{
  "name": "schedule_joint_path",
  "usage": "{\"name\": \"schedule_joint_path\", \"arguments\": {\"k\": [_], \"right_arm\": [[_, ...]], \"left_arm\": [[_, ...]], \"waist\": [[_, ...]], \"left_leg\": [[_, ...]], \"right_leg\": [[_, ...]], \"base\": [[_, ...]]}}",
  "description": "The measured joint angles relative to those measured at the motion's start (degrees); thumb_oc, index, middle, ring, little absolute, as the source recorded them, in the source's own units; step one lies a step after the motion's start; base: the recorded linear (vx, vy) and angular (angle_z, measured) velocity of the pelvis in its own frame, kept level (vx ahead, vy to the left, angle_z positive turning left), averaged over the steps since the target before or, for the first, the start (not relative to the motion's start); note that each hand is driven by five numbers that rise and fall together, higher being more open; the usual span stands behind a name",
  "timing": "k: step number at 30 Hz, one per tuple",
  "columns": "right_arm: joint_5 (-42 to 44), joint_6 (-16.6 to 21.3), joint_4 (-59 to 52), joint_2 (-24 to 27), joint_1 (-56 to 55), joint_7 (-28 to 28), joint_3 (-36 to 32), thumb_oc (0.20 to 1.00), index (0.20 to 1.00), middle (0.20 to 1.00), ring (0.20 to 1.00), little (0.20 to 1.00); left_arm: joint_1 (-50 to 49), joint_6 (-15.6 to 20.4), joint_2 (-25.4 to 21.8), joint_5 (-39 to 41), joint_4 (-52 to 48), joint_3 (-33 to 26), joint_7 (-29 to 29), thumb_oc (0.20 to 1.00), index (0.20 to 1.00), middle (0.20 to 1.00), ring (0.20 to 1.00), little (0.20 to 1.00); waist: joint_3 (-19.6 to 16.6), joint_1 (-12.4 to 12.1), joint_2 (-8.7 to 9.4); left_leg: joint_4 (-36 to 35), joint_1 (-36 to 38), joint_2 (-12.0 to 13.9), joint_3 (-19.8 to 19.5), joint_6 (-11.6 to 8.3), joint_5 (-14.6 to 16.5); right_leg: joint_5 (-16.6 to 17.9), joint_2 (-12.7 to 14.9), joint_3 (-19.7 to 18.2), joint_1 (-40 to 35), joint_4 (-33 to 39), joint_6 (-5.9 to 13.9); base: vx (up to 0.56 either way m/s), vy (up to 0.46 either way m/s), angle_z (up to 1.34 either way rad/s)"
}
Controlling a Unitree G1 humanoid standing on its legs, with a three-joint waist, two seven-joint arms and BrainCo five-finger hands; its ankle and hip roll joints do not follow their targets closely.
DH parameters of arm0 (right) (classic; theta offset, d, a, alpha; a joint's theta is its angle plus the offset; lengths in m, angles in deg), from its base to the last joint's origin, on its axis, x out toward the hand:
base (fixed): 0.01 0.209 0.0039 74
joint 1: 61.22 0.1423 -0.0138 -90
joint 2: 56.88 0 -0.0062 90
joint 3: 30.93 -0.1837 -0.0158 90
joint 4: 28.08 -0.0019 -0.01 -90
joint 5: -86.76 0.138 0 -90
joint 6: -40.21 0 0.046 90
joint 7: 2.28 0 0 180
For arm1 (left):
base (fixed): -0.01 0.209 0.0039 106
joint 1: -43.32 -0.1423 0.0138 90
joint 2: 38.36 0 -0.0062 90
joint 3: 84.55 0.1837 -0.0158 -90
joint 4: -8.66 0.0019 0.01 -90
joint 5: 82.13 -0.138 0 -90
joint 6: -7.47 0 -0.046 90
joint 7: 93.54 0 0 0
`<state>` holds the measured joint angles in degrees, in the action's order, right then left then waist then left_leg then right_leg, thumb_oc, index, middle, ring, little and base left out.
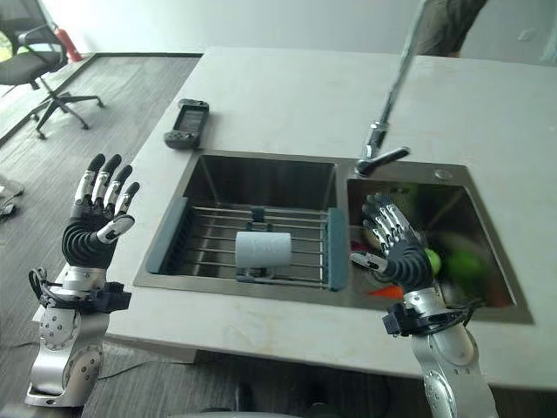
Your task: Place the dishes in the dishwasher.
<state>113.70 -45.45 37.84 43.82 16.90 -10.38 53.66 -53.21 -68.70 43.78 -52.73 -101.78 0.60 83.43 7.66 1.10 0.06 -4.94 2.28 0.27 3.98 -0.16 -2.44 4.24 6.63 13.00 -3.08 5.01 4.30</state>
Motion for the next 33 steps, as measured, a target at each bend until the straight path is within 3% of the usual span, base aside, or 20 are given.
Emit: {"name": "schedule_joint_path", "arguments": {"k": [4, 6, 9, 11, 12, 14, 17, 19, 23, 27, 33], "right_arm": [[-0.02, -0.13, 0.01, 0.17, 3.88, 0.32, 0.22, 1.0, 1.0, 1.0, 1.0, 1.0], [0.02, -0.18, 0.03, 0.82, 4.57, 0.3, 0.17, 1.0, 1.0, 1.0, 1.0, 1.0], [0.04, -1.3, 0.49, 2.19, 4.45, 0.27, 0.16, 1.0, 1.0, 1.0, 1.0, 1.0], [0.04, -1.64, 1.17, 2.17, 4.51, 0.09, 0.44, 1.0, 1.0, 1.0, 1.0, 1.0], [0.03, -1.72, 1.28, 2.18, 4.61, 0.06, 0.47, 1.0, 1.0, 1.0, 1.0, 1.0], [0.03, -2.66, 2.27, 3.18, 7.21, -0.4, 2.92, 1.0, 1.0, 1.0, 1.0, 1.0], [0.03, -3.17, 2.87, 3.22, 7.16, -1.38, 3.0, 1.0, 1.0, 1.0, 1.0, 1.0], [0.04, -4.02, 3.33, 3.28, 7.15, -1.92, 2.98, 1.0, 1.0, 1.0, 1.0, 1.0], [0.1, -5.16, 3.74, 5.9, 8.04, -3.72, 3.12, 1.0, 1.0, 1.0, 1.0, 1.0], [0.16, -5.16, 4.04, 7.31, 9.52, -5.0, 3.79, 1.0, 1.0, 1.0, 1.0, 1.0], [0.18, -5.18, 4.58, 7.32, 9.72, -6.58, 4.29, 1.0, 1.0, 1.0, 1.0, 1.0]], "left_arm": [[0.54, -0.33, -4.09, -10.09, 0.0, -0.13, 0.78, 1.0, 1.0, 1.0, 1.0, 1.0], [0.81, -0.38, -7.46, -17.46, 0.07, -0.44, 1.39, 1.0, 1.0, 1.0, 1.0, 1.0], [3.18, -0.95, -16.61, -26.21, 0.28, -2.31, 1.99, 1.0, 1.0, 1.0, 1.0, 1.0], [7.96, -1.38, -16.79, -29.97, 0.22, -1.58, 1.6, 1.0, 1.0, 1.0, 1.0, 1.0], [9.32, -1.69, -17.3, -31.48, 0.36, -0.71, 1.57, 1.0, 1.0, 1.0, 1.0, 1.0], [17.73, -4.86, -22.57, -36.91, 2.71, 7.31, 1.54, 1.0, 1.0, 1.0, 1.0, 1.0], [21.54, -8.79, -22.03, -37.42, 5.52, 7.78, -0.97, 1.0, 1.0, 1.0, 1.0, 1.0], [23.16, -10.82, -22.11, -38.23, 6.75, 8.73, -2.8, 1.0, 1.0, 1.0, 1.0, 1.0], [28.19, -18.73, -23.66, -41.83, 16.8, 16.97, -9.02, 1.0, 1.0, 1.0, 1.0, 1.0], [33.28, -23.78, -23.71, -42.05, 24.9, 22.92, -12.95, 1.0, 1.0, 1.0, 1.0, 1.0], [33.62, -27.02, -23.44, -42.07, 32.79, 25.17, -16.59, 1.0, 1.0, 1.0, 1.0, 1.0]], "waist": [[0.0, -0.65, 0.26], [-0.1, -0.57, 0.5], [-0.78, 0.11, 0.72], [-1.81, 0.4, 0.39], [-2.3, 0.8, 0.22], [-3.85, 1.98, -0.78], [-4.51, 5.87, -1.56], [-4.55, 6.45, -1.62], [-5.18, 7.63, -2.6], [-5.37, 8.23, -2.85], [-5.41, 10.45, -2.85]], "left_leg": [[-0.01, 1.5, 0.16, -0.05, -0.02, 0.04], [-0.04, 1.9, 0.17, 0.28, -0.02, 0.91], [-0.41, 1.96, 0.56, 1.31, -0.55, 1.21], [-0.4, 1.91, 0.61, 1.37, -0.38, 1.34], [-0.4, 1.88, 0.6, 1.46, -0.37, 1.32], [-0.4, 1.85, 0.61, 2.88, -0.53, 1.09], [-0.05, 2.49, 0.68, 4.09, -0.1, 0.61], [-0.05, 2.94, 0.71, 4.7, -0.09, 0.65], [-0.43, 3.54, 0.83, 6.35, -0.26, 0.87], [-0.44, 3.64, 1.04, 7.7, -0.62, 1.41], [-0.43, 3.86, 1.56, 9.11, -0.38, 1.16]], "right_leg": [[-0.05, -0.1, -0.92, -1.55, 0.01, 0.07], [-1.01, -0.06, -1.63, -1.76, 0.02, 1.24], [-1.25, -0.16, -2.86, -1.6, 0.03, 1.15], [-1.43, -0.21, -3.01, -1.33, 0.03, 1.29], [-1.51, -0.2, -3.11, -1.13, 0.03, 1.38], [-0.69, -0.18, -4.36, -0.52, 0.3, 1.32], [-0.29, -0.3, -5.08, -0.52, 0.03, 1.08], [-0.24, -0.44, -6.14, -0.59, 0.03, 1.04], [0.03, -0.52, -7.51, -0.42, 0.34, 1.01], [0.14, -0.87, -9.06, 0.31, 0.35, 1.38], [0.69, -1.42, -9.79, 0.54, 0.34, 0.73]], "base": [[0.02, 0.078, 0.02], [0.01, 0.081, -0.18], [-0.01, 0.062, -0.19], [0.0, 0.078, -0.05], [0.0, 0.069, -0.04], [0.01, 0.049, -0.25], [0.02, 0.049, -0.24], [0.01, 0.046, -0.2], [0.0, 0.036, -0.2], [-0.01, 0.021, -0.2], [0.0, 0.011, -0.1]]}}
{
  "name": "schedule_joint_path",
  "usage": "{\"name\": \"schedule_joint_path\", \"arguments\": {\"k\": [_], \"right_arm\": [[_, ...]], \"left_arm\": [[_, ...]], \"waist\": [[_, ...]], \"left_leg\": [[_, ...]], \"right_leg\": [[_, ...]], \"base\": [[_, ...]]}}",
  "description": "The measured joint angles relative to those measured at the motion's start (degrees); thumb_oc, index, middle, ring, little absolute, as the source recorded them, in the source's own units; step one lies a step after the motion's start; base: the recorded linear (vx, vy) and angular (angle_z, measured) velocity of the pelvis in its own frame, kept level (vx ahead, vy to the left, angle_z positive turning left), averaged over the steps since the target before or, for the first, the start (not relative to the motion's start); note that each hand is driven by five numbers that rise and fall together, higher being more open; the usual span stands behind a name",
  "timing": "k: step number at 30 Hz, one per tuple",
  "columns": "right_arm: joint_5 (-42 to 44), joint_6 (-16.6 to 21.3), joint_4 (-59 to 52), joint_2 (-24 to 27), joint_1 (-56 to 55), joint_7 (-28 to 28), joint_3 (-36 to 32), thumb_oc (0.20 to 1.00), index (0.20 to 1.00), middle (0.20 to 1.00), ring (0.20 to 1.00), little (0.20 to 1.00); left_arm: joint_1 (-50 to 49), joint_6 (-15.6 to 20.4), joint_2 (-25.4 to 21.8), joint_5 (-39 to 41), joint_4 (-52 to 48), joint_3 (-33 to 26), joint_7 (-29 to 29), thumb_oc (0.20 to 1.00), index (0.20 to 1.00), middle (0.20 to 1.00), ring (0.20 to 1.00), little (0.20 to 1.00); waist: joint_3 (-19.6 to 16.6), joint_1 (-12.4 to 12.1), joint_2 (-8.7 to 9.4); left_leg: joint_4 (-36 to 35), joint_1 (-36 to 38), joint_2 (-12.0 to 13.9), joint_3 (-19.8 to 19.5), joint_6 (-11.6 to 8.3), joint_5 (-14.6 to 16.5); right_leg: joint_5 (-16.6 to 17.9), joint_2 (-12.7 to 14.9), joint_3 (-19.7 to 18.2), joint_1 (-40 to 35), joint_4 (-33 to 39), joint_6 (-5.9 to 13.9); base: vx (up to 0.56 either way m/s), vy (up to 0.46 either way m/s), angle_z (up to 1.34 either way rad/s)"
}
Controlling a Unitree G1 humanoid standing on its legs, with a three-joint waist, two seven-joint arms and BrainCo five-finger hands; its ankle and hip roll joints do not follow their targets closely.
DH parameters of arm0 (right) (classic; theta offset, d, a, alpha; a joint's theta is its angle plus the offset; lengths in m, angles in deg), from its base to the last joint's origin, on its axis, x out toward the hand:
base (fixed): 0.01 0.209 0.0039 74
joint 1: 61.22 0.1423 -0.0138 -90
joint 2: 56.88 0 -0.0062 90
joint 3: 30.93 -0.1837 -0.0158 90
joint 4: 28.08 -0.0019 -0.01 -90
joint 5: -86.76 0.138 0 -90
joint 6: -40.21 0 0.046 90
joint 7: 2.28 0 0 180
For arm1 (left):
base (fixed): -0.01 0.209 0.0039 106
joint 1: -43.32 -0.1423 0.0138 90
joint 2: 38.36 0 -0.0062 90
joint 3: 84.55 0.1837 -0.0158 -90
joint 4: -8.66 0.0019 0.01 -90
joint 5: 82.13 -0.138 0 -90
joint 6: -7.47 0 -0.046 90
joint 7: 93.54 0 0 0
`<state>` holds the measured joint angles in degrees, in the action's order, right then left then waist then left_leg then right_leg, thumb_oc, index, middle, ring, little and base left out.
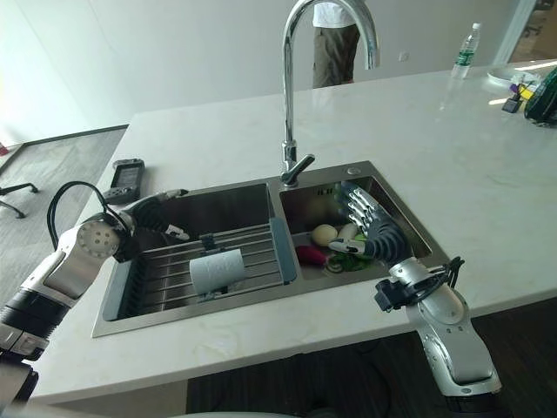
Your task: Place the dishes in the dishwasher.
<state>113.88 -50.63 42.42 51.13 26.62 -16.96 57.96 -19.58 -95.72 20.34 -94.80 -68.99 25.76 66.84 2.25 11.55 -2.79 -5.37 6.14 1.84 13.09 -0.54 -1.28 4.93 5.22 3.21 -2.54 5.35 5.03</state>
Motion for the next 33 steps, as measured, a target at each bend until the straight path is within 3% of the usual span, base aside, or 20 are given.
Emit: {"name": "schedule_joint_path", "arguments": {"k": [13, 33], "right_arm": [[0.06, 0.01, 1.09, 0.17, 0.0, -2.25, -0.11, 1.0, 1.0, 1.0, 1.0, 1.0], [-0.04, 0.02, 1.09, -0.07, 0.01, -1.65, -0.04, 1.0, 1.0, 1.0, 1.0, 1.0]], "left_arm": [[-0.15, -0.38, 4.98, -2.54, 1.09, 0.14, -2.95, 1.0, 1.0, 1.0, 1.0, 1.0], [-4.91, -2.0, 5.29, -9.33, -3.9, 0.36, -13.18, 1.0, 1.0, 1.0, 1.0, 1.0]], "waist": [[0.04, 0.44, 0.39], [0.11, -0.4, 0.78]], "left_leg": [[-0.04, 0.85, 0.75, 1.55, -0.35, 0.29], [-0.04, 0.85, 0.69, 1.62, -0.35, 0.32]], "right_leg": [[-0.12, -0.86, -1.8, 0.07, 0.02, 0.22], [-0.19, -0.79, -1.8, 0.06, 0.02, 0.15]], "base": [[-0.01, -0.009, -0.08], [0.0, 0.0, 0.0]]}}
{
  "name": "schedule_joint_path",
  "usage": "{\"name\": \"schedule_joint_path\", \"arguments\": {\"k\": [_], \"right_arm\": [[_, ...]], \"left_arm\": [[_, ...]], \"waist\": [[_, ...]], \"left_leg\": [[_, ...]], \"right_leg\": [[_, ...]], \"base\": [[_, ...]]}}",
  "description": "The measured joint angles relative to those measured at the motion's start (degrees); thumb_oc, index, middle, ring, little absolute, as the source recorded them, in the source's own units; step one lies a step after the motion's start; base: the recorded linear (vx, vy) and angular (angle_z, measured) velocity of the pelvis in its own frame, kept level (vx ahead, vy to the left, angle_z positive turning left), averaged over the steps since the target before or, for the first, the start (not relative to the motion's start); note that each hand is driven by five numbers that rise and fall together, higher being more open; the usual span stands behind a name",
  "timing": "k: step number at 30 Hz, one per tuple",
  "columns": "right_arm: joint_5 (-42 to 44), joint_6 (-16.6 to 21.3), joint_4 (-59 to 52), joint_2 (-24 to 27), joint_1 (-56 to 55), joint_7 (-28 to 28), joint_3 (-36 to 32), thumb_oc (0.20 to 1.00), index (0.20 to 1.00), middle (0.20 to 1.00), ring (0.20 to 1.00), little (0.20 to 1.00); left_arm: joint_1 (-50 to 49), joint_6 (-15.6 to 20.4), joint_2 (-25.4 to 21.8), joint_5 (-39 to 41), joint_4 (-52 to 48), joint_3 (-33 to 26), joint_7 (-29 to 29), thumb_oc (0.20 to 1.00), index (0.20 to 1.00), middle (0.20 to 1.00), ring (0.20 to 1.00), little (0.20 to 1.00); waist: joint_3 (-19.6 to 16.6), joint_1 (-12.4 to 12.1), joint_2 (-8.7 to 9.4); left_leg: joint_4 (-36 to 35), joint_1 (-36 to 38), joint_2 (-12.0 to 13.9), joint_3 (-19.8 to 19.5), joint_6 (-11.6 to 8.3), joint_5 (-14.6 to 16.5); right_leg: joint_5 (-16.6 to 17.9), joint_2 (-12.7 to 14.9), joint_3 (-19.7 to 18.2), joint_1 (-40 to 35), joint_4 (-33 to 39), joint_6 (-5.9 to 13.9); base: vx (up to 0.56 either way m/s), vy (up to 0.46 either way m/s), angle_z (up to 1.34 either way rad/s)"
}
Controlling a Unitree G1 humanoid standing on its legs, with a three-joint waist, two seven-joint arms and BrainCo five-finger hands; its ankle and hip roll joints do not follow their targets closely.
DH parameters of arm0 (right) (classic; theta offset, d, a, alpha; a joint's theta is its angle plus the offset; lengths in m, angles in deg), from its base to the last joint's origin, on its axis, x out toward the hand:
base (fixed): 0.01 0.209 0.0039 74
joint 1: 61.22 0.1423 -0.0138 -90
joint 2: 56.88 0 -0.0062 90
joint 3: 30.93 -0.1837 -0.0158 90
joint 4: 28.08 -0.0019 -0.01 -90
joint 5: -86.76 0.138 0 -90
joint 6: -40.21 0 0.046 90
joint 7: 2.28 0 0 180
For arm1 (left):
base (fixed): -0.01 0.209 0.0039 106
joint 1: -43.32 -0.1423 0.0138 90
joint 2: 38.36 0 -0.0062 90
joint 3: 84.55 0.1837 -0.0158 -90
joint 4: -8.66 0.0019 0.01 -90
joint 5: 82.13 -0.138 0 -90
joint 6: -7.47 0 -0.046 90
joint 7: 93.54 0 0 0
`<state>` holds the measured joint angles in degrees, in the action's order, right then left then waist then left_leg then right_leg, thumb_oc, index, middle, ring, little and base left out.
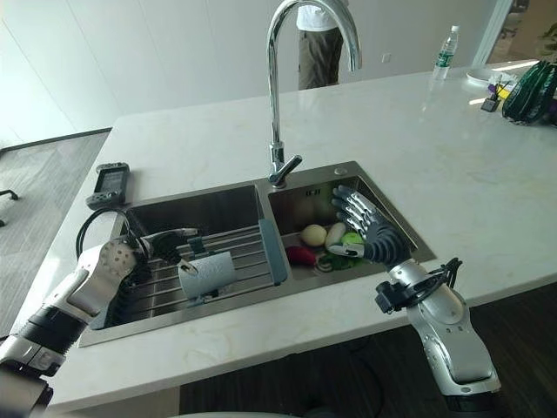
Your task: Place the dishes in the dishwasher.
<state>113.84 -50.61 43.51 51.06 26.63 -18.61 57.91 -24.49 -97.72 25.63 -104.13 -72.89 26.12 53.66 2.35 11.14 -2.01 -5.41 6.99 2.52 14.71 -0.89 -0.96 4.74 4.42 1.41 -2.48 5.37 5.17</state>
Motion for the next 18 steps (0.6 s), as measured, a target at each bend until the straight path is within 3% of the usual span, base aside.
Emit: {"name": "schedule_joint_path", "arguments": {"k": [18], "right_arm": [[-0.06, 0.02, 0.0, -0.51, 0.03, 1.09, 0.62, 1.0, 1.0, 1.0, 1.0, 1.0]], "left_arm": [[-2.15, -0.48, 4.32, -4.45, 0.15, 2.0, -2.59, 1.0, 1.0, 1.0, 1.0, 1.0]], "waist": [[0.1, -0.44, 1.07]], "left_leg": [[0.0, -0.03, 0.04, -0.16, 0.01, 0.04]], "right_leg": [[-0.12, -0.01, 0.26, -0.05, 0.0, 0.07]], "base": [[0.0, 0.0, 0.0]]}}
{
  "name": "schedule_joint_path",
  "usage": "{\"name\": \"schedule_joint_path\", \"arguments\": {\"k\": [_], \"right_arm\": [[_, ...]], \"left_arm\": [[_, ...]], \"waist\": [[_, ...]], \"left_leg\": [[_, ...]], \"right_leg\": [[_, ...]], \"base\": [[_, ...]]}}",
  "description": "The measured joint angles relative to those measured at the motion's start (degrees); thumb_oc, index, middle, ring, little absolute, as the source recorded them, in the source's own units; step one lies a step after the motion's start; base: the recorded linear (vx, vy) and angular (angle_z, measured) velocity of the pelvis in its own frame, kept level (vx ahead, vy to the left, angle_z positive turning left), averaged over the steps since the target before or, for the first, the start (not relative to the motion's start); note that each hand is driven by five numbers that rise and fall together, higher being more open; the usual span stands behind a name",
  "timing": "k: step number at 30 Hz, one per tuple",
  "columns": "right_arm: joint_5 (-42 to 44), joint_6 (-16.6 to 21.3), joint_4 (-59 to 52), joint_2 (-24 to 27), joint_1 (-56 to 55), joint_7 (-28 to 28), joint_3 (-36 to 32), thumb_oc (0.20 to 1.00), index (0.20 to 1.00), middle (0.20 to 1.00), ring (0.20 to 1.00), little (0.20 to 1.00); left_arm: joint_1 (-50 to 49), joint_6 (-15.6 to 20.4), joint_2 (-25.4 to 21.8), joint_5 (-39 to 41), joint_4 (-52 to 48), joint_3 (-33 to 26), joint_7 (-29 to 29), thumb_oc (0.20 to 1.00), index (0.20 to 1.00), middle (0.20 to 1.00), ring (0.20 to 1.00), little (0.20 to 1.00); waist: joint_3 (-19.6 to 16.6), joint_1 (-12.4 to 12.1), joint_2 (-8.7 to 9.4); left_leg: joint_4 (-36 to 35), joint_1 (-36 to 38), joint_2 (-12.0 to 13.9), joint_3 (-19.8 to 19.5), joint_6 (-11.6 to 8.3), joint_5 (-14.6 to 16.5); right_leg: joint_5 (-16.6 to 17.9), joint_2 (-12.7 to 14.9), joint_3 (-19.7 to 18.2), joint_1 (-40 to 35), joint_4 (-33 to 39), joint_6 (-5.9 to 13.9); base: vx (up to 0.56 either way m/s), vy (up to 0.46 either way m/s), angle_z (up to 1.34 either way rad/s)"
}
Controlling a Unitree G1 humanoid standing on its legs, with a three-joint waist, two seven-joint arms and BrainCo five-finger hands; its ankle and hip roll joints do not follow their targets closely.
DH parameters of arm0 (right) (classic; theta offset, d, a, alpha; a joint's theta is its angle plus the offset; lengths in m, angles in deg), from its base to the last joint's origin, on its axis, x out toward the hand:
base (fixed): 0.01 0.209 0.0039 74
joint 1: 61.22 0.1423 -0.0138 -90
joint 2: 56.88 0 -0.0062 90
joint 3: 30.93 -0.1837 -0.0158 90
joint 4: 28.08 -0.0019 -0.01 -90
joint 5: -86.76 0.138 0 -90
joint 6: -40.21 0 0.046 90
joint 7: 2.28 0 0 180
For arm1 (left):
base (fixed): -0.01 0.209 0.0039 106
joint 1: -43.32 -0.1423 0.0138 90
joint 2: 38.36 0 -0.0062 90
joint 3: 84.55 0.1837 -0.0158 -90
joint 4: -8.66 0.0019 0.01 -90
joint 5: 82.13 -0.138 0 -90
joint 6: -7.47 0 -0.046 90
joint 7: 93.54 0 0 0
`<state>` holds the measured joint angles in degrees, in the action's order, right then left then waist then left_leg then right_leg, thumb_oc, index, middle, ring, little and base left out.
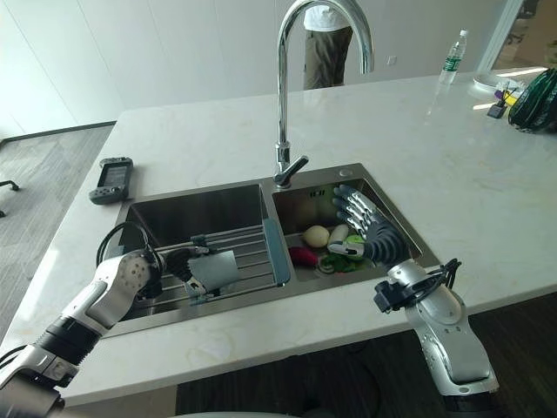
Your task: Place the dishes in the dishwasher.
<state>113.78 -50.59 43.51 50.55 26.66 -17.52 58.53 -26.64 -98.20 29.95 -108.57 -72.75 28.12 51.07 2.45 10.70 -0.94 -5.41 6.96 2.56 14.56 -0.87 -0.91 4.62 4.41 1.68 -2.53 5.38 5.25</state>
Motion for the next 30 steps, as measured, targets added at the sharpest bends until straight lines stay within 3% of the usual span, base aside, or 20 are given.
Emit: {"name": "schedule_joint_path", "arguments": {"k": [6, 13, 30], "right_arm": [[0.0, 0.0, 0.0, 0.0, 0.01, 0.0, 0.01, 1.0, 1.0, 1.0, 1.0, 1.0], [0.02, 0.01, 0.0, -0.01, 0.07, -0.03, 0.1, 1.0, 1.0, 1.0, 1.0, 1.0], [0.0, 0.04, -0.01, -0.51, 0.11, -0.55, 0.17, 1.0, 1.0, 1.0, 1.0, 1.0]], "left_arm": [[0.01, -0.54, 0.19, -1.22, 1.3, 0.0, 1.14, 1.0, 1.0, 1.0, 1.0, 1.0], [0.27, -0.51, 1.58, -2.27, 8.27, 2.24, 6.33, 1.0, 1.0, 1.0, 1.0, 1.0], [0.28, -0.69, 4.49, -2.28, 10.26, 2.48, 14.59, 1.0, 1.0, 1.0, 1.0, 1.0]], "waist": [[0.0, 0.0, 0.01], [-0.01, 0.33, 0.03], [-0.02, 0.84, 0.03]], "left_leg": [[0.0, 0.01, -0.02, 0.07, -0.01, 0.01], [0.0, 0.04, -0.03, 0.25, -0.01, 0.02], [0.0, 0.26, -0.06, 0.56, 0.0, 0.02]], "right_leg": [[-0.04, 0.0, -0.04, 0.0, 0.0, 0.05], [-0.04, -0.01, -0.24, 0.07, 0.0, 0.06], [0.04, -0.04, -0.69, 0.03, -0.01, 0.1]], "base": [[0.0, 0.0, 0.0], [0.0, 0.0, 0.0], [0.0, 0.0, 0.0]]}}
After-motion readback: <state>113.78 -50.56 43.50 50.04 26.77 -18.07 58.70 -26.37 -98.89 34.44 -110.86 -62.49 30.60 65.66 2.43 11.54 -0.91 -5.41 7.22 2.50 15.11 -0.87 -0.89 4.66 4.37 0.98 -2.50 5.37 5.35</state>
